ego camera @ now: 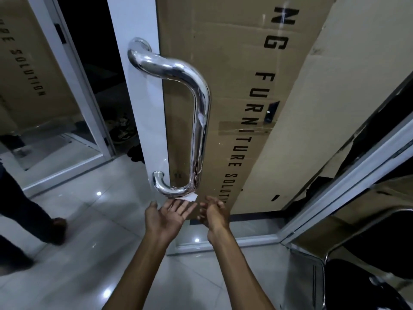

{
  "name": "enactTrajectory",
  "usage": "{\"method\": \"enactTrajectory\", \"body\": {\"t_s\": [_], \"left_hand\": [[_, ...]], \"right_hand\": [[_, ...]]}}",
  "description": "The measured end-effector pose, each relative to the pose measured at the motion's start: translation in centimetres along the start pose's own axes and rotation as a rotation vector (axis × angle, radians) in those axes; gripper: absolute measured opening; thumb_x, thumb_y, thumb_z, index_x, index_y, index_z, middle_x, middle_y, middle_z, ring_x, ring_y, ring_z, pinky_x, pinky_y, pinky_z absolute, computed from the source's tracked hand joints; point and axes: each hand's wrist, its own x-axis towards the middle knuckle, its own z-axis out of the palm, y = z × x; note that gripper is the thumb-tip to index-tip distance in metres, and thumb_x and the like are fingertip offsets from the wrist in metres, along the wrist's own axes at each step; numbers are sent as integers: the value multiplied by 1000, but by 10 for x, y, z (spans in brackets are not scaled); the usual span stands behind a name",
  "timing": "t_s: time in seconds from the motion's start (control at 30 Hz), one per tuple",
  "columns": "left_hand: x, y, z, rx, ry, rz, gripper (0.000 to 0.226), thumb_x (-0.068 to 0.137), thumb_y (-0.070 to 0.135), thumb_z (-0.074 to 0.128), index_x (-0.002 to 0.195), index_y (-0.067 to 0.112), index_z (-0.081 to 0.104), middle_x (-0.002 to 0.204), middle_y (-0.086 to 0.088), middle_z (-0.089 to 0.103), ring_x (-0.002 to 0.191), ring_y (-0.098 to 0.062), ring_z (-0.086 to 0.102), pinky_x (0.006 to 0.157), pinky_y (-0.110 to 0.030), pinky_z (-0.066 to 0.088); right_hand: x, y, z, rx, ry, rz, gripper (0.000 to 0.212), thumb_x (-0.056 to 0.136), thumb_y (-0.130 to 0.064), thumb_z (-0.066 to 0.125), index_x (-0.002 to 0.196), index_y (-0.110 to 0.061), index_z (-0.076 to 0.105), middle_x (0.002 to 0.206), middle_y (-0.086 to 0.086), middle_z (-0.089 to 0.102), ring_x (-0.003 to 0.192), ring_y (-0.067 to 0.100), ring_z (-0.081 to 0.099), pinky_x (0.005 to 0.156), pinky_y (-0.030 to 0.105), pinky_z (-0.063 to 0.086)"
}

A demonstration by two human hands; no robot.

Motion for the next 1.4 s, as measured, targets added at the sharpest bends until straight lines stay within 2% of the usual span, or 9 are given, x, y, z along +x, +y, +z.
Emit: {"method": "enactTrajectory", "body": {"t_s": [0.17, 0.43, 0.57, 0.7, 0.9, 1.0, 1.17, 1.27, 1.4], "left_hand": [[6, 15, -9, 7, 19, 77, 63, 110, 38, 34, 157, -5, 31, 164, -27, 31, 151, -44, 34, 125, -54, 27], [6, 35, -9, 128, 10, 156, 54, 106, 24, 37, 152, -3, 41, 159, -24, 42, 148, -37, 42, 124, -50, 32], [8, 49, -6, 216, -41, 128, 41, 88, 11, 49, 126, -2, 59, 147, -21, 55, 138, -34, 52, 111, -47, 42], [7, 51, -18, 264, -53, 65, 39, 97, 12, 42, 129, -6, 57, 137, -24, 63, 129, -38, 59, 107, -48, 45], [13, 71, -6, 264, -58, 101, 59, 81, 15, 52, 136, -5, 53, 132, -23, 65, 130, -35, 58, 114, -47, 39], [8, 63, -14, 308, -79, 84, 40, 94, 15, 44, 127, -5, 58, 126, -19, 67, 122, -33, 62, 111, -46, 43], [7, 80, 5, 382, -113, 114, 45, 80, 20, 51, 118, 0, 64, 111, -17, 74, 111, -30, 66, 96, -41, 50], [7, 79, 2, 397, -102, 100, 33, 93, 19, 44, 110, 2, 66, 110, -15, 73, 110, -30, 67, 102, -42, 49], [-1, 66, -16, 393, -121, 58, 38, 95, 17, 42, 98, -2, 75, 114, -16, 74, 115, -33, 66, 107, -44, 48]], "right_hand": [[-2, -1, -2, -8, -15, 23, 18, 107, -11, 51, 108, -17, 68, 83, 7, 72, 66, 14, 60, 55, 28, 53], [-8, 0, -3, -12, -22, 74, 21, 107, -7, 48, 112, -13, 67, 83, 7, 73, 65, 15, 61, 56, 28, 55], [-11, 0, -2, -24, -33, 92, 23, 107, -4, 45, 113, -11, 66, 83, 8, 73, 62, 14, 60, 56, 28, 54], [-13, -1, 0, -28, -36, 98, 24, 106, -3, 43, 114, -8, 66, 78, 7, 72, 60, 14, 59, 55, 28, 52], [-14, -1, 3, -44, -59, 97, 23, 108, -6, 44, 114, -8, 67, 79, 6, 72, 62, 14, 61, 55, 28, 55], [-14, -3, 2, -59, -74, 99, 22, 109, -8, 45, 113, -10, 67, 82, 6, 73, 66, 15, 62, 58, 28, 56], [-14, -5, 2, -71, -72, 105, 22, 109, -10, 45, 114, -10, 66, 83, 6, 73, 65, 15, 63, 59, 29, 57], [-16, -3, 8, -78, -83, 115, 24, 109, -10, 44, 115, -8, 66, 81, 6, 74, 64, 15, 63, 60, 30, 58], [-16, -5, 7, -80, -97, 111, 23, 108, -9, 44, 115, -8, 66, 81, 5, 73, 65, 14, 62, 59, 29, 57]]}}
